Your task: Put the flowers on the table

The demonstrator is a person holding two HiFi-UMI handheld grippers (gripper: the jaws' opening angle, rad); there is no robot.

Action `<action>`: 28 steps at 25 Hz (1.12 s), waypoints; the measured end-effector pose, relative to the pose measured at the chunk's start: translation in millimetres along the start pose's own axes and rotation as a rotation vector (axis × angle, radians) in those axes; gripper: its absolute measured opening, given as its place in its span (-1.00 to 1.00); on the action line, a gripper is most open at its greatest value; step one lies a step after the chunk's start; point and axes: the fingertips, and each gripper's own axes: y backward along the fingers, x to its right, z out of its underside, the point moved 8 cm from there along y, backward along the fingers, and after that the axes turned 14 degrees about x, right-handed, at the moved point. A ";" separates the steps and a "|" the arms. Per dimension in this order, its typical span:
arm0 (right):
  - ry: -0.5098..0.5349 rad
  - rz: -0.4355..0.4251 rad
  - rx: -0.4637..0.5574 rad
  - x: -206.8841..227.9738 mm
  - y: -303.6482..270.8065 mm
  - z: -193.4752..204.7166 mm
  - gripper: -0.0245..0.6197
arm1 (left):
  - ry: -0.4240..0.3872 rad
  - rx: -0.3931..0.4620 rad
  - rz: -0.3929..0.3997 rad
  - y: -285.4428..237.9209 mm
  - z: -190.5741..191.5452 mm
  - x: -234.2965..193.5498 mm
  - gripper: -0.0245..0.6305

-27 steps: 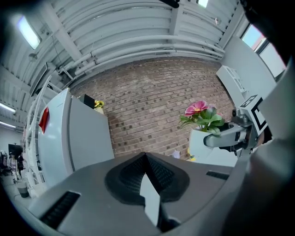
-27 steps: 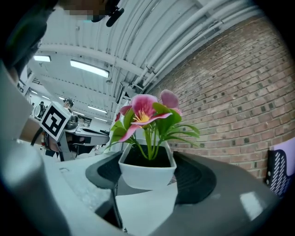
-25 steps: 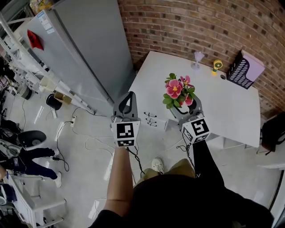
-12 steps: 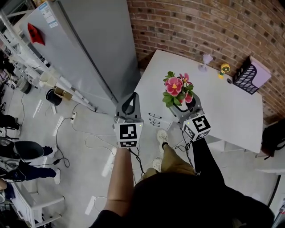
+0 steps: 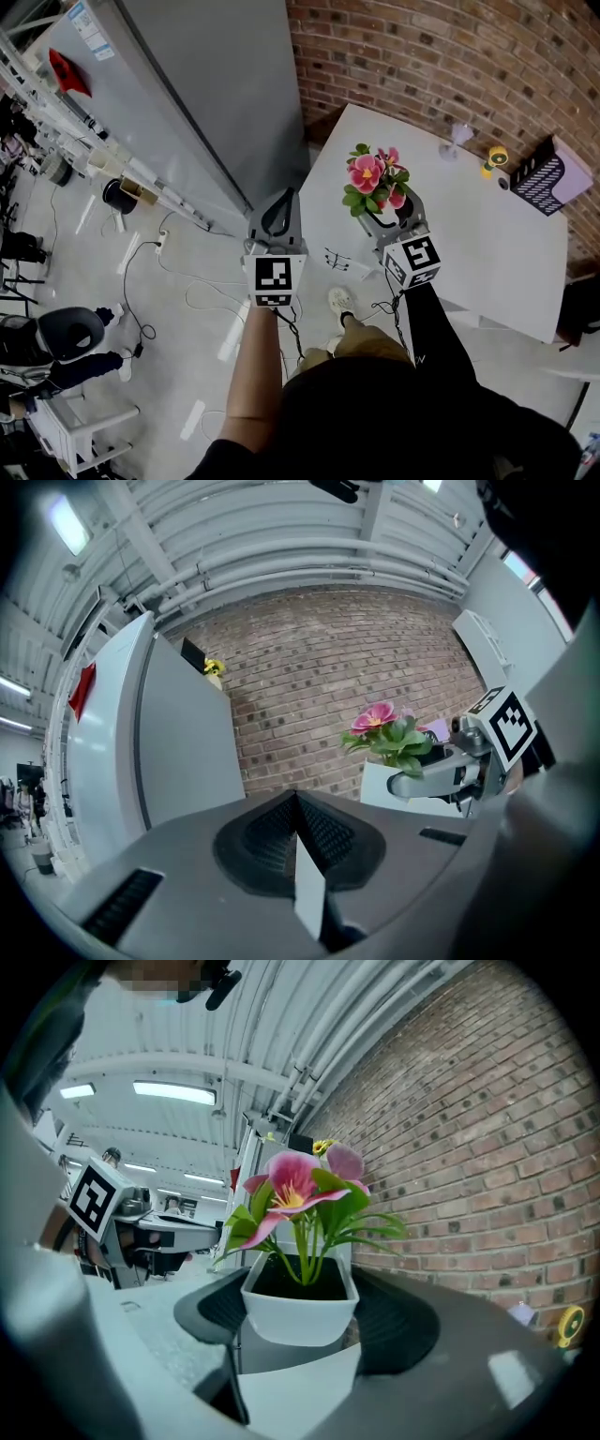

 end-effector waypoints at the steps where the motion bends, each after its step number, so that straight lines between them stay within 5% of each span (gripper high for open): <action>1: -0.006 -0.003 -0.006 3.9 -7.4 6.6 0.13 | 0.001 -0.003 -0.004 -6.5 3.5 -3.4 -0.90; 14: -0.064 -0.065 -0.175 20.8 -71.8 132.2 0.13 | 0.055 -0.089 -0.025 -68.1 63.5 -37.9 -0.90; 28: -0.168 -0.119 -0.329 21.2 -91.8 233.5 0.13 | 0.100 -0.173 -0.070 -76.5 100.4 -54.0 -0.90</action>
